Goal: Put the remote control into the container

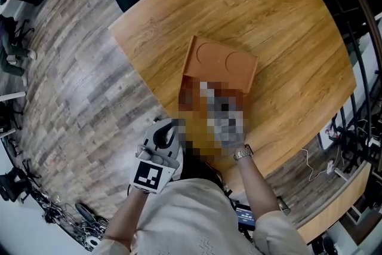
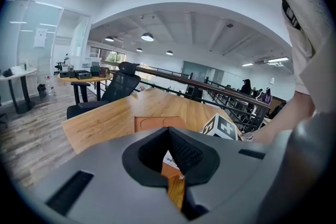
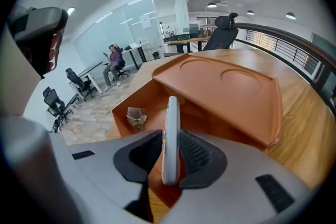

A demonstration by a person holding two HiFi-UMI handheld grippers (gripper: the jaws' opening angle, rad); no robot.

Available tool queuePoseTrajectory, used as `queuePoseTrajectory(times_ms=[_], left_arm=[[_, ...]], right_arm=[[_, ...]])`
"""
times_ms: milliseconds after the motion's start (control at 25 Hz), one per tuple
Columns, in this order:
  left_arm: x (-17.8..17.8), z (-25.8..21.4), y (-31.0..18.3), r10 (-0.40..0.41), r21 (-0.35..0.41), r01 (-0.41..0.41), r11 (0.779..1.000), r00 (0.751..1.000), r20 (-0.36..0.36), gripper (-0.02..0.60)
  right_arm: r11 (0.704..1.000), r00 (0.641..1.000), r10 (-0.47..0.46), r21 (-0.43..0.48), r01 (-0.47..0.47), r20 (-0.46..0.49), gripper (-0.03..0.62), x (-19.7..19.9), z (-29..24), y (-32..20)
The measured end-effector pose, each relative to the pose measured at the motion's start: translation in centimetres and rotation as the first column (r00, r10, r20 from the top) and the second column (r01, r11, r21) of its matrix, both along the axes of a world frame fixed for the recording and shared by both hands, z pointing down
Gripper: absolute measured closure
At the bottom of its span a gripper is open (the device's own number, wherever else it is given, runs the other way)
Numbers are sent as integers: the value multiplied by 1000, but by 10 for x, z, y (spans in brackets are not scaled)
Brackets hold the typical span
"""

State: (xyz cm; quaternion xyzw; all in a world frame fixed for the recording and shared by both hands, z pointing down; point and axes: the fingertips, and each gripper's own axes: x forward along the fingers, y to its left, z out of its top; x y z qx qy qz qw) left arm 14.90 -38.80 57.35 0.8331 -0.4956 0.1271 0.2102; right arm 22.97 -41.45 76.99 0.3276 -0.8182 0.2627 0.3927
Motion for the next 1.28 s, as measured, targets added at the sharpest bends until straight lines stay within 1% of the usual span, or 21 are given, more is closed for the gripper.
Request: queuePoseTrajectory(times_ms=[160,280,400,520,600,680,840,920,1000,1120,1280], left_arm=[[0,-2,1,14,5,-14,1000,1000,7,571],[-1,-7,5,21,12,-21,1000,1000,-3,571],[-4,-10,11,30,22,-30,999,999,-21,571],[-2,-12,21,71,30,-70,997,997,-30,571],[-4,-12,28,106,34,-105,994,994,-34,571],[-8,-12,38,151,42,-150,988,988,-33,571],[-22,-23,65,242,71,-239,968,970,-30,571],[-32,-28,82,285,60,-283,957,958,-17,571],[-45,-32,96,318,67,-317,946,948,-10,571],[-70,-37,114,350,88,-348,933,937,-15,571],[-100,-57,141,386,107,-381,918,922,-27,571]], right_arm=[[999,999,40,7,-40,24,490,5,-8,-2],[996,996,83,23,-83,37,490,10,-19,2],[991,990,133,21,-134,54,490,12,-30,11],[978,973,203,19,-206,110,491,13,-50,25],[964,951,258,18,-264,173,493,9,-68,36],[945,926,312,33,-326,210,509,4,-85,49],[908,902,382,98,-407,202,558,-9,-110,86],[890,882,417,99,-445,222,569,-20,-122,106],[868,853,451,93,-488,263,576,-35,-135,125],[841,819,474,109,-530,323,576,-64,-156,148],[815,815,454,203,-543,360,576,-106,-205,178]])
